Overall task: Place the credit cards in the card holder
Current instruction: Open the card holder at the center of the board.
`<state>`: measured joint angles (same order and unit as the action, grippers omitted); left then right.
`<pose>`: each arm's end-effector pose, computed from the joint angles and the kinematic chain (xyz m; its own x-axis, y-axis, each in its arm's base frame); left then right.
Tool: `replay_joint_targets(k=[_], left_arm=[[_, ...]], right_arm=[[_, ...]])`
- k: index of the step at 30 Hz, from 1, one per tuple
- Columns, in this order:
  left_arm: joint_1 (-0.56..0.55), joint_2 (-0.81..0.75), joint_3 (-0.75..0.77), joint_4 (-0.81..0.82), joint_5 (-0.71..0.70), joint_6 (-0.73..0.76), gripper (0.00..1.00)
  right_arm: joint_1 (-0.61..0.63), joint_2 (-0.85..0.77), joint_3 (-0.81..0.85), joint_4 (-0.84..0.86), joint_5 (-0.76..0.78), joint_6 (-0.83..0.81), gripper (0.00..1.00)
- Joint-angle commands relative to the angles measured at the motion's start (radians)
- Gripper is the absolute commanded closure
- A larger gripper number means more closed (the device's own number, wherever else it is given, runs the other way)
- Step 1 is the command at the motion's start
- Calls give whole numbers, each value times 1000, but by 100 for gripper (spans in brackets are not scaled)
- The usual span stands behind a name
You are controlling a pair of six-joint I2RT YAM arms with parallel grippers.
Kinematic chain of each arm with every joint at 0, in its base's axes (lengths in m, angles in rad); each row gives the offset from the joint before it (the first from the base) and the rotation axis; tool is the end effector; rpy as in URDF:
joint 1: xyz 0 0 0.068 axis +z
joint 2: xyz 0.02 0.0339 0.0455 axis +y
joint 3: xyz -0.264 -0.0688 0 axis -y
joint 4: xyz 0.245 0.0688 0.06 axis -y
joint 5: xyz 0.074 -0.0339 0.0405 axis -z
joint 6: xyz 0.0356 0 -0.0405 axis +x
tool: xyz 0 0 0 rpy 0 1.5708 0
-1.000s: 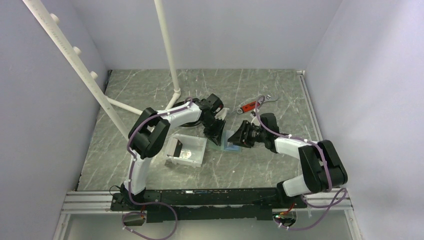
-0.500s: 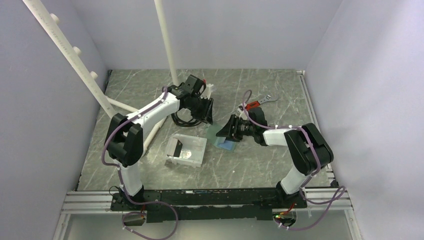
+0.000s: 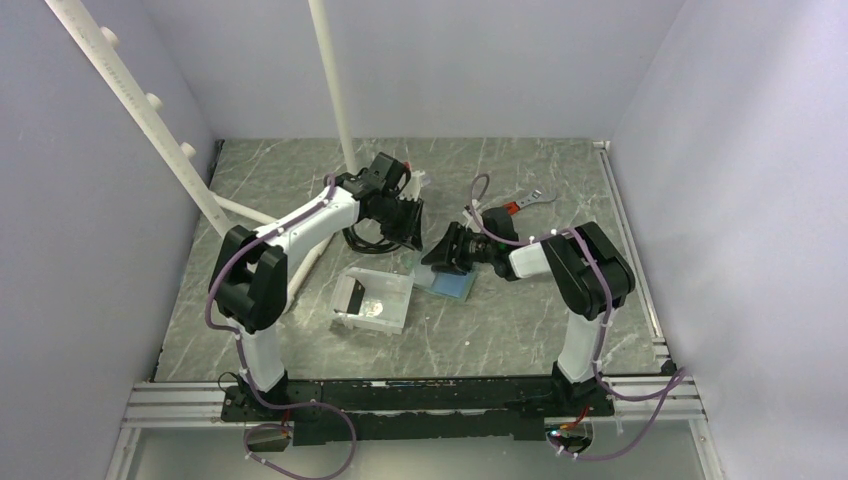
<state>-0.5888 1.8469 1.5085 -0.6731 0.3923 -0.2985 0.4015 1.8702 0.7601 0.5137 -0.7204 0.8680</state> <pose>0.3248 -0.2333 0.2522 -0.8743 0.2571 -0.4118 0.4444 0.7652 -0.4658 0.3074 0.1560 0.1164 -0.9416 0.2232 -0.2520 -0.1201 0.4768 0.8708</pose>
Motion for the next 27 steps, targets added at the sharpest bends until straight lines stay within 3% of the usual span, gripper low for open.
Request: replay_joint_targets(k=[1,6,12,18,27], left_arm=[[4,-5,-7,41,34,-11,74],[-12,85,0,47,127,-42,79],[-16,245,77,-39,97,-63,93],[-12,287,105,-86,-30,-54,97],[-14,354,113,-67,4,-67,98]], right_arm=[[7,21,2,91,-26,19,47],[-6,4,-34,73,-23,-5,47],[-11,-47,-42,-24,-21,-70,51],[-9,-148,-76,-116,-7,-123,53],[-21,-129,-169,-58,-16,-125,61]])
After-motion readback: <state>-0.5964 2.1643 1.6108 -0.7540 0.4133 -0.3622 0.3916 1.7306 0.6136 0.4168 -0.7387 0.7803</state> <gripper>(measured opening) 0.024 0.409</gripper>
